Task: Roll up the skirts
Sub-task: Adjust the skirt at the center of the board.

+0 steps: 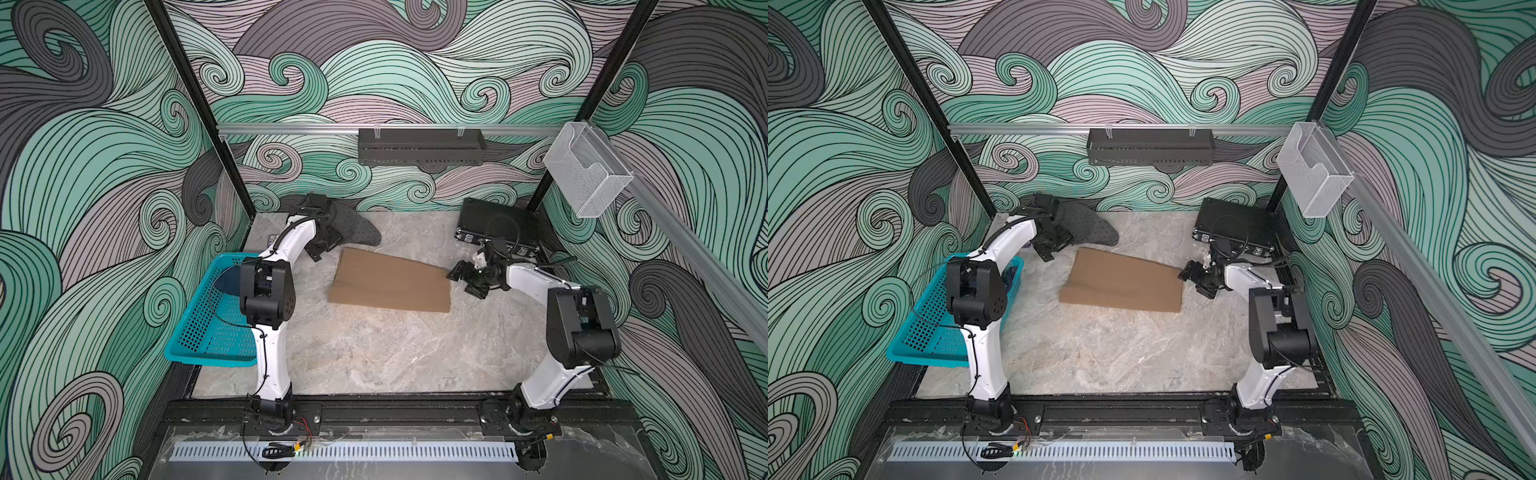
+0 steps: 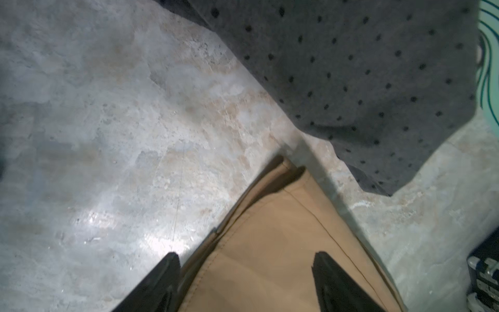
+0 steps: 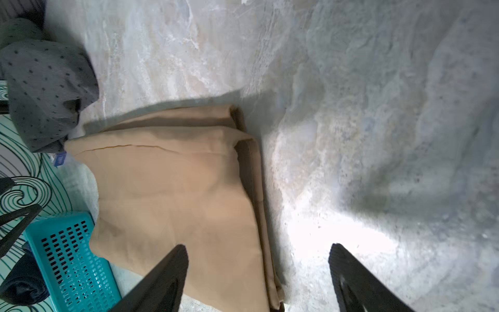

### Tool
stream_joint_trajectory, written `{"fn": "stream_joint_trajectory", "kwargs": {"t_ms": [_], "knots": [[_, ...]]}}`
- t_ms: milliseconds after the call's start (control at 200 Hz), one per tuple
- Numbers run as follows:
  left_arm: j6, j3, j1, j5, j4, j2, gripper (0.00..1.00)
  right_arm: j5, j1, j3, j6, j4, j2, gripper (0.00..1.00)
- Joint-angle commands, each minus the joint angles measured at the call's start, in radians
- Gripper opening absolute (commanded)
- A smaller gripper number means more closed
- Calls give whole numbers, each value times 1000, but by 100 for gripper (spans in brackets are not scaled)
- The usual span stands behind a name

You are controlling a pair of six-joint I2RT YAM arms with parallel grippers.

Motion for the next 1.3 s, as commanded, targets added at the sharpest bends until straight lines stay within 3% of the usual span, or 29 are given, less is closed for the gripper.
{"fn": "stream_joint_trajectory", "kwargs": {"t_ms": [0,85,235,335,465,610,801,1051,1216,1296], "knots": [[45,-60,-117,60,-8,-75,71,-48,18,-74,2,37,-41,88],[51,-124,-198,120,33,-101,59,-66,55,-92,-20,-8,-65,81],[41,-224,-272,180,117,-108,42,-31,170,-70,-24,-79,-121,53],[57,-264,-284,180,151,-100,41,21,241,-22,-21,-87,-124,38],[73,-311,-261,57,100,-83,45,-18,268,54,-22,-110,-15,27],[19,-473,-215,14,147,-143,51,-7,272,52,-45,-98,75,27],[-105,-706,-76,8,252,-206,52,-4,260,32,-63,-75,159,27],[-207,-928,-65,-41,356,-391,56,17,231,-12,-51,-57,134,30],[-217,-983,-69,-36,343,-495,59,16,189,-55,-38,-44,116,35],[-190,-927,-68,-32,304,-531,61,19,184,-66,-40,-44,86,37]]}}
